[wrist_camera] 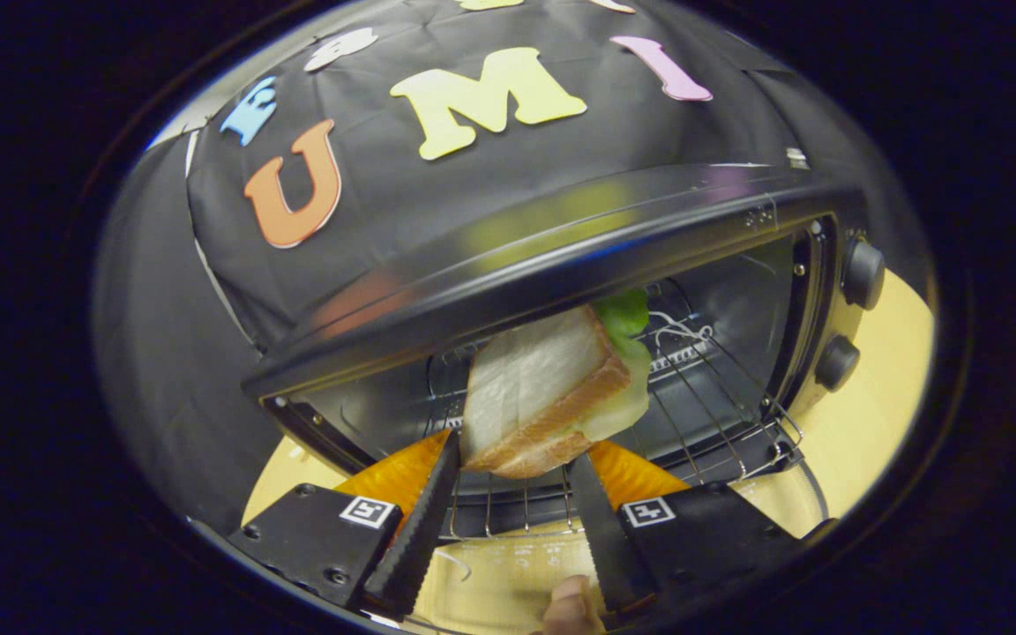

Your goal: Open the toaster oven, put the food inside, and close the toaster oven door.

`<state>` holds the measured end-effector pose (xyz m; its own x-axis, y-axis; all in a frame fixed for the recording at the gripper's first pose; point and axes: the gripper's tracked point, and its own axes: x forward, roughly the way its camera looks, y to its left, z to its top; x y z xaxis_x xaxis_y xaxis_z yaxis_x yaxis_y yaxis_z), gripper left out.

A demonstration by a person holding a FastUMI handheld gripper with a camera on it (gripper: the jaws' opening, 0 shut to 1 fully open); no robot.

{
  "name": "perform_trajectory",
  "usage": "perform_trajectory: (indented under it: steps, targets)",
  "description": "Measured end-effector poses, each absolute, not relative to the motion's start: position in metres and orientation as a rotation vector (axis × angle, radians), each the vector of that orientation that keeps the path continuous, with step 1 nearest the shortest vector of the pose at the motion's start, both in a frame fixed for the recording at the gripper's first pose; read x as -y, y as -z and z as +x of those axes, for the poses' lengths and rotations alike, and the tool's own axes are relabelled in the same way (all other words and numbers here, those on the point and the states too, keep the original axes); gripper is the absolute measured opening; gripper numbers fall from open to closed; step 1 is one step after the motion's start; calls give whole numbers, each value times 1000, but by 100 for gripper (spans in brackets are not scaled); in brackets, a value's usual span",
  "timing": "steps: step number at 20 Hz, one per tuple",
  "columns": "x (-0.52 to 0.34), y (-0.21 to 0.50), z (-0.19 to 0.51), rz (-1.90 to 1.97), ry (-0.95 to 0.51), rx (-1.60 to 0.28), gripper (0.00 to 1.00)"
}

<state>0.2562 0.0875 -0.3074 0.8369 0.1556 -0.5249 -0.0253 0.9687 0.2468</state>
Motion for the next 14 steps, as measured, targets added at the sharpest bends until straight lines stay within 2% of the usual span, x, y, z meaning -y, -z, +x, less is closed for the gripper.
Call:
perform_trajectory:
  steps: [4, 7, 14]
  targets:
    - [-92, 311, 240, 165, -167, -629, 83]
    - [-89, 317, 228, -25, -200, -642, 83]
    - [-75, 328, 192, -154, -107, -706, 86]
